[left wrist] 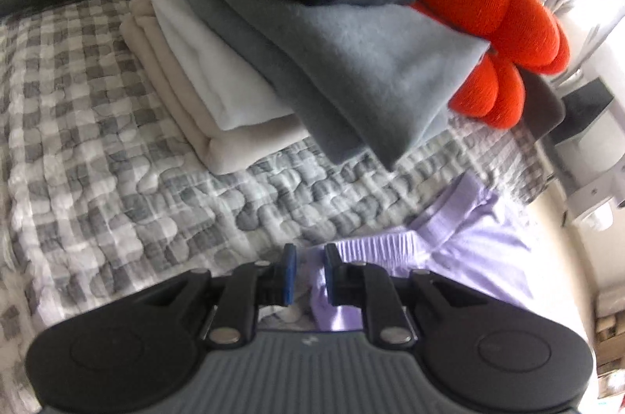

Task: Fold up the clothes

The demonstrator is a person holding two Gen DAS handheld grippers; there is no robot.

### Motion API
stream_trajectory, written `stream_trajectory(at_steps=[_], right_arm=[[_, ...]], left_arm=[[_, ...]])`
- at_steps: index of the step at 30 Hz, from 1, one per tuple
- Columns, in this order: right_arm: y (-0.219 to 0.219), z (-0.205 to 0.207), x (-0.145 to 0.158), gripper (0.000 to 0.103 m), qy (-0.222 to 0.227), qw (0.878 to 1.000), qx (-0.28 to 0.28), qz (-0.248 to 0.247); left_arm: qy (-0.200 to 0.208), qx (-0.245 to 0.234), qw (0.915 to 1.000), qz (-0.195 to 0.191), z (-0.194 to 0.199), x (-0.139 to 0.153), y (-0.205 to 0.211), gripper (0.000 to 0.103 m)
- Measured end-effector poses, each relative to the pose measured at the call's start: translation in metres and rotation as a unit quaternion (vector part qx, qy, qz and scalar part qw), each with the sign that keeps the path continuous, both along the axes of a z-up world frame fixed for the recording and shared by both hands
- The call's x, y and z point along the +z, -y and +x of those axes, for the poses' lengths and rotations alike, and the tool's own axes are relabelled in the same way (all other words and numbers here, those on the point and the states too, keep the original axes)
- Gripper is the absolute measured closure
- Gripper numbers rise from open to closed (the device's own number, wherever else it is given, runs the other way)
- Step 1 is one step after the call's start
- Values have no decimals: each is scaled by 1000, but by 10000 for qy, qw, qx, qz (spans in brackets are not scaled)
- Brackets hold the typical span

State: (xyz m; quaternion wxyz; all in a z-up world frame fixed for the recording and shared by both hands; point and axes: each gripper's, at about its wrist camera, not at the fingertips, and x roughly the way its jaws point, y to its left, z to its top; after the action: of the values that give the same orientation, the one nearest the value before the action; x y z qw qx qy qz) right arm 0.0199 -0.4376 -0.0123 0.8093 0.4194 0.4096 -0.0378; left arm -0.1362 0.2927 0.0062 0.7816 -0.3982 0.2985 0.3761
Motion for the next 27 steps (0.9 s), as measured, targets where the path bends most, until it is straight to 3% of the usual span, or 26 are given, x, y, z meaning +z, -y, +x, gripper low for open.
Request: stream_trajectory(at_steps=[2, 3, 4, 5, 13, 18, 22, 27], right_arm=[[-3, 1, 1, 74, -41, 9998, -90, -163], [-3, 2, 4, 79, -22, 9994, -81, -335], [-5, 3, 6, 95, 23, 9990, -110, -427], [-5, 1, 8, 100, 94, 9989, -190, -410], [10, -47, 17, 101, 669, 9941, -796, -314], [18, -62, 5, 101, 659, 9924, -1025, -187], [16, -64, 24, 101, 1066, 9889, -984, -329], [18, -58, 35, 101, 1323, 9855, -1032, -265]], left_arm=[[-128, -21, 9999, 46, 2, -1, 0, 89], [-166, -39, 9998, 47, 3, -2, 0, 89], [-189, -60, 9998, 49, 4, -3, 0, 90], [-206, -63, 9997, 66, 4, -3, 0, 90], [-170, -16, 9996, 207, -1, 0, 1, 95], [-114, 50, 9998, 178, -5, 1, 0, 97], [146, 94, 9998, 95, -12, 3, 0, 99], [386, 225, 9983, 379, -18, 12, 4, 102]])
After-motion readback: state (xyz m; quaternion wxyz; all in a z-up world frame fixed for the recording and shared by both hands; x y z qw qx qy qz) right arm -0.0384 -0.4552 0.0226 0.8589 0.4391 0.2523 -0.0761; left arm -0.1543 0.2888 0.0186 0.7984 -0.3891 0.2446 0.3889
